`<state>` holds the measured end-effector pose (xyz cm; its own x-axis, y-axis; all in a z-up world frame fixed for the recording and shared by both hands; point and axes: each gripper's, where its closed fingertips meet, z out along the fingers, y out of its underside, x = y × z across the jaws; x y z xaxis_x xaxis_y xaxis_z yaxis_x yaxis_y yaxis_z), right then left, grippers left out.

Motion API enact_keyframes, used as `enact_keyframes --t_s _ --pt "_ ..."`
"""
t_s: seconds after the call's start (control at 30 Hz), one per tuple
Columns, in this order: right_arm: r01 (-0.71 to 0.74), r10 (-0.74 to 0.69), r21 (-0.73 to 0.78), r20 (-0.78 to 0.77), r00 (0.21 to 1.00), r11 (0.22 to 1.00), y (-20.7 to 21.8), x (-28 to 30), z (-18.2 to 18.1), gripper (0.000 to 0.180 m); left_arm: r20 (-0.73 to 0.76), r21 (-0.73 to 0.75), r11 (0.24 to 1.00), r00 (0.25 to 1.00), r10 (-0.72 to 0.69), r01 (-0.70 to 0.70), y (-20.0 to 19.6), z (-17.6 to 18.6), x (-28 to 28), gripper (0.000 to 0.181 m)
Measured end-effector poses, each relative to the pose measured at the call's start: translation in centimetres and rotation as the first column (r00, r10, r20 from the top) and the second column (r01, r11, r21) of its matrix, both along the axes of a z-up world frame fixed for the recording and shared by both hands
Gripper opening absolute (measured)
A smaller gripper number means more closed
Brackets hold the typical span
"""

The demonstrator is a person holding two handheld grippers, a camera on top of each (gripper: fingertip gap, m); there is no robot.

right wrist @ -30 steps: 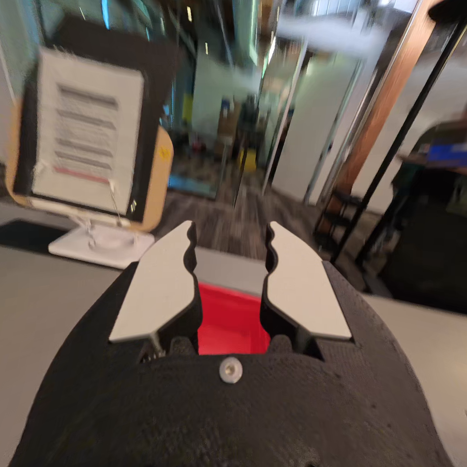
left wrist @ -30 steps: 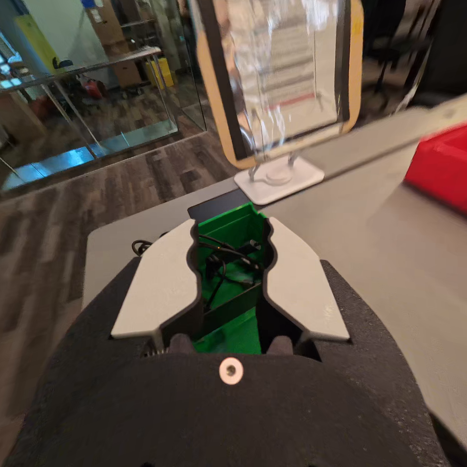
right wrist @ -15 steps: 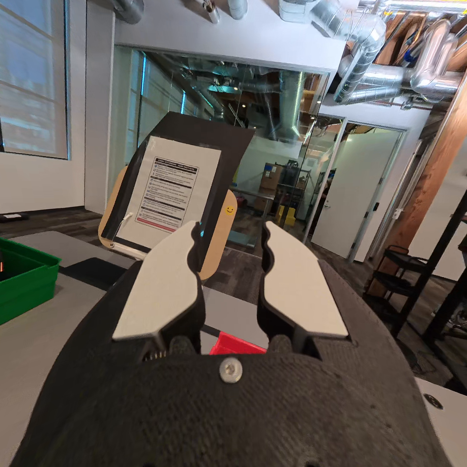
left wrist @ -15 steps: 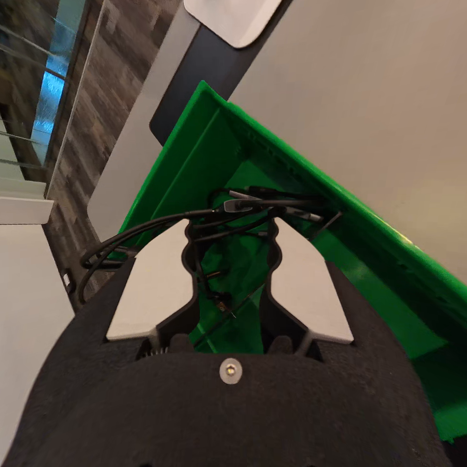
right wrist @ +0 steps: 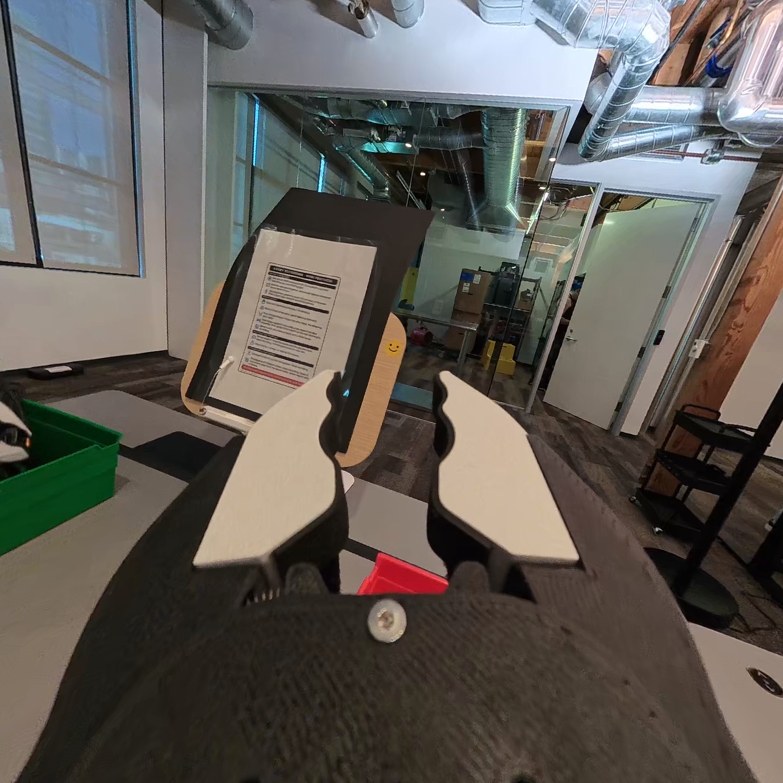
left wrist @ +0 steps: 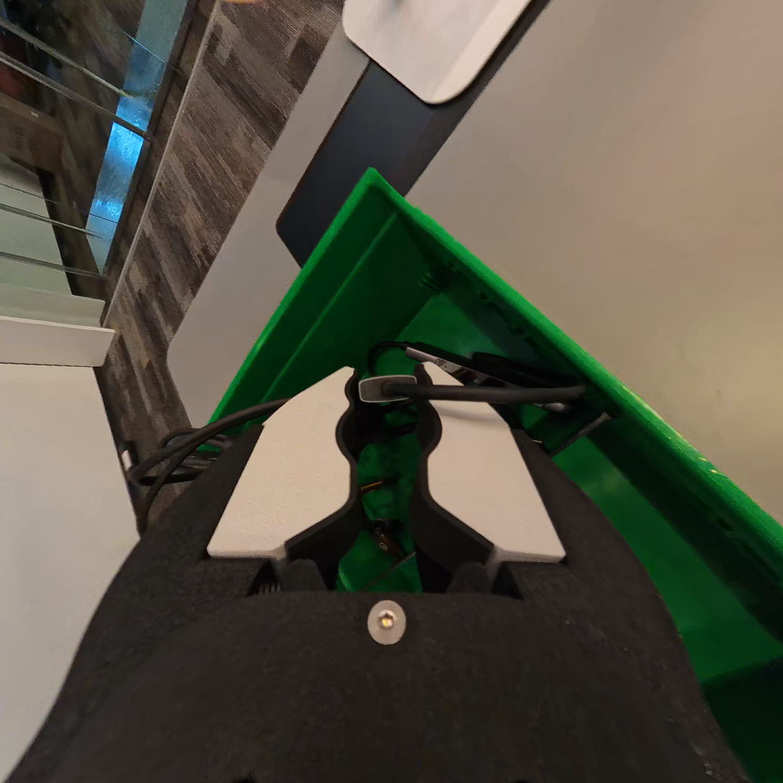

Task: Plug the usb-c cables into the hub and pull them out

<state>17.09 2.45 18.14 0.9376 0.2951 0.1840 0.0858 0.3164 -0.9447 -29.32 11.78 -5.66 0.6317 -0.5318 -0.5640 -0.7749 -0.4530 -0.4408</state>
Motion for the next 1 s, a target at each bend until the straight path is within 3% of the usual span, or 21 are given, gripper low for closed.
enact_keyframes --t_s 0.37,0.57,0.73,0.87,1.0 --pt "-0.042 0.044 -0.029 0.058 0.997 0.999 0.7 -2.7 -0.8 0.04 0.286 0.305 0.938 0.955 0.075 -0.165 -1.1 10.7 -0.5 0.025" --pt "-0.074 0.081 -0.058 0.131 0.988 0.996 1.3 -5.4 -1.9 0.04 0.532 0.442 0.87 0.845 -0.058 -0.218 -4.2 17.5 0.3 0.024" --pt "-0.152 0.164 -0.069 0.232 0.959 0.986 0.9 -9.5 -2.9 0.038 0.639 0.497 0.849 0.737 -0.22 -0.178 -8.2 21.8 2.0 0.024" --pt "-0.331 0.348 -0.107 0.303 0.887 0.937 -1.0 -14.9 -4.1 0.034 0.66 0.521 0.844 0.686 -0.305 -0.127 -10.3 23.4 3.9 0.023" --pt "-0.629 0.658 -0.221 0.393 0.642 0.746 -6.1 -21.6 -6.9 0.031 0.643 0.54 0.837 0.686 -0.341 -0.09 -12.0 24.5 5.8 0.023"
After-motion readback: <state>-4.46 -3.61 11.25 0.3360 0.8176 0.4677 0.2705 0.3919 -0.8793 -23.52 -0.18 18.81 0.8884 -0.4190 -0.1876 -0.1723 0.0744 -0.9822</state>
